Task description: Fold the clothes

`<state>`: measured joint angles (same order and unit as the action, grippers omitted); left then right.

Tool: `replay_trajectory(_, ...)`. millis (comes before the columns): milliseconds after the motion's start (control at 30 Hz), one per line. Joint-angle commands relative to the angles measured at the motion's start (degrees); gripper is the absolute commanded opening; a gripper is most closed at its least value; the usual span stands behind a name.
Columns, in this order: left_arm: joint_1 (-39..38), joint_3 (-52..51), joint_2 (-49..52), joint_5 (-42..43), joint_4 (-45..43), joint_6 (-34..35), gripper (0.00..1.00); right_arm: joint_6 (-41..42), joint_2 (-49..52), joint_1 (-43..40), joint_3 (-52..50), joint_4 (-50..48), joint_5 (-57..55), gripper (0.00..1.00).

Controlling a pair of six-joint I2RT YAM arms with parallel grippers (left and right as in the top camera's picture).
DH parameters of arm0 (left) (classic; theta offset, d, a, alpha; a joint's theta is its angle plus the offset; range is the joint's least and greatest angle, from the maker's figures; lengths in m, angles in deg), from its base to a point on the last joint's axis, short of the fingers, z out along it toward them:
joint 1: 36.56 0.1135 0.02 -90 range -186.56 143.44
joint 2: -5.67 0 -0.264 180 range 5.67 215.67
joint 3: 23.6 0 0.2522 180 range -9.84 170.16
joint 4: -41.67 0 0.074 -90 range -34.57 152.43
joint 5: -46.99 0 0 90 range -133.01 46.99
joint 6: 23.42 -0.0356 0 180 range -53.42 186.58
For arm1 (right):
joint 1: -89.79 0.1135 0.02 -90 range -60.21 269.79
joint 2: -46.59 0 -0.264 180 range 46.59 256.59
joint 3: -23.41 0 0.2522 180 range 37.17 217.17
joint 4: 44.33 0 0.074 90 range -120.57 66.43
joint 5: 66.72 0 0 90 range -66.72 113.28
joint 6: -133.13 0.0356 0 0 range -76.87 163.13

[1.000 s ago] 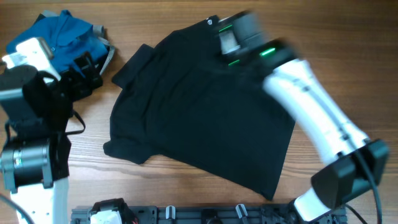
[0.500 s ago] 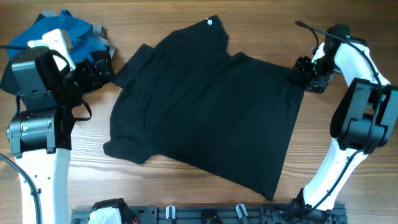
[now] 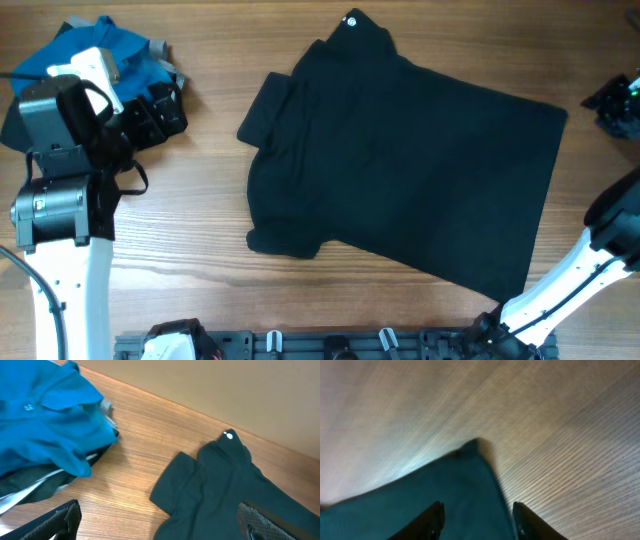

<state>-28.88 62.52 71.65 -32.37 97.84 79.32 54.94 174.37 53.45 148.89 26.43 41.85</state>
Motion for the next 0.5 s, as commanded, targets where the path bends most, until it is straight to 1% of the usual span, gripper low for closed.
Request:
replay_trajectory(0,-2.51,0.79,3.45,4.96,0.31,-3.56,1.0,-1.38,-3.65,2.14,1.49,4.02,12.15,0.49)
replay_trajectory(33,-3.85,0.79,5.2,5.01,0.74,-4.55,1.0,-2.12,-4.44,3.06,1.49,6.23,13.77,0.49)
replay_trajectory(100,-6.19,0.79,8.92,4.76,1.84,-7.58,0.91,-3.67,-6.23,5.42,1.49,10.32,14.73,0.48)
replay_trajectory(167,-8.52,0.79,16.04,4.74,2.03,-8.07,0.58,-5.22,-9.11,9.9,1.49,14.8,14.71,0.48)
replay_trajectory(200,-9.42,0.79,19.74,4.79,2.01,-8.07,0.48,-6.14,-10.38,12.02,1.49,16.26,14.62,0.48)
replay_trajectory(233,-10.4,0.79,23.32,4.81,1.88,-8.09,0.41,-7.23,-11.85,14.45,1.49,17.68,14.25,0.48)
replay_trajectory(267,-12.26,0.79,28.94,5.44,1.36,-9.84,0.31,-7.28,-12.96,16.5,1.49,18.84,14.25,0.48)
replay_trajectory(333,-15.43,0.79,36.11,6.73,0.09,-12.61,0.27,-7.28,-14.64,20.2,1.49,21.53,13.38,0.48)
replay_trajectory(400,-19.12,0.79,42.1,6.69,-3.06,-12.57,0.27,-8.17,-16.46,24.55,1.46,24.37,10.14,0.48)
replay_trajectory(433,-20.46,0.79,44.04,5.38,-4.94,-12.55,0.29,-7.69,-17.14,26.67,1.46,25.18,7.85,0.48)
replay_trajectory(467,-21.24,0.79,45.59,2.03,-6.34,-12.26,0.28,-7.08,-17.57,28.37,1.46,25.81,6.12,0.48)
